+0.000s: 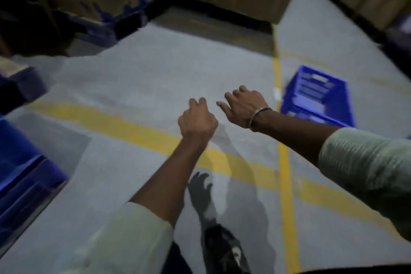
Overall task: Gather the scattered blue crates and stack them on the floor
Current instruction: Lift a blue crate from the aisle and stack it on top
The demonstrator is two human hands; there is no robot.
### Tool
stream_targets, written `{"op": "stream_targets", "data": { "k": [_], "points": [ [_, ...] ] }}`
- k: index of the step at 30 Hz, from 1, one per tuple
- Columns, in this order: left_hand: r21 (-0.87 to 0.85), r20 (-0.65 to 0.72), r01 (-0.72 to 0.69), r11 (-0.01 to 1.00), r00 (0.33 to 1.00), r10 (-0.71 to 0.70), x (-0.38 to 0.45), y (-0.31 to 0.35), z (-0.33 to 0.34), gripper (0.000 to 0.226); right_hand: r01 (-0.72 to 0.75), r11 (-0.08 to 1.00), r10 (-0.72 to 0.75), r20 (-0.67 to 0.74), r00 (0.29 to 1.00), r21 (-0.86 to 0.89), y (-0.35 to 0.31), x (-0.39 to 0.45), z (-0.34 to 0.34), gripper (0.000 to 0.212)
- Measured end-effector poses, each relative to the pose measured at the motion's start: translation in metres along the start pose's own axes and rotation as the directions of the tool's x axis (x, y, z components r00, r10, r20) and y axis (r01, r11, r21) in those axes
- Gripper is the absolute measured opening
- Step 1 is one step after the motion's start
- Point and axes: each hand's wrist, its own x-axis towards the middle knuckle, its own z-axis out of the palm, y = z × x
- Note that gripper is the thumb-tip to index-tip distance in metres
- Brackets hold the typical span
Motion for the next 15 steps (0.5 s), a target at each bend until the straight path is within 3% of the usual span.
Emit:
{"op": "stream_targets", "data": {
  "k": [4, 7, 11, 15],
  "points": [
    [-0.088, 0.113, -0.276, 0.957, 0.952, 0.285, -0.045, 0.104, 0.045, 0.039, -0.199, 0.962, 0.235, 0.191, 0.953, -0.190, 0.101, -0.097, -0.004, 0.054],
    [-0.109, 0.139, -0.436, 0.893, 0.883, 0.448, -0.069, 0.137, 0.073, 0.038, -0.297, 0.919, 0.366, 0.279, 0.888, -0.260, 0.160, -0.151, 0.000, 0.050],
    [-0.155, 0.275, -0.406, 0.901, 0.858, 0.434, -0.069, 0.140, 0.118, 0.043, -0.451, 0.855, 0.519, 0.447, 0.728, -0.257, 0.206, -0.192, 0.028, 0.047],
    [-0.264, 0.281, -0.292, 0.919, 0.889, 0.363, -0.060, 0.137, 0.164, 0.038, -0.475, 0.850, 0.519, 0.523, 0.676, -0.228, 0.245, -0.212, 0.061, 0.045]
  ]
}}
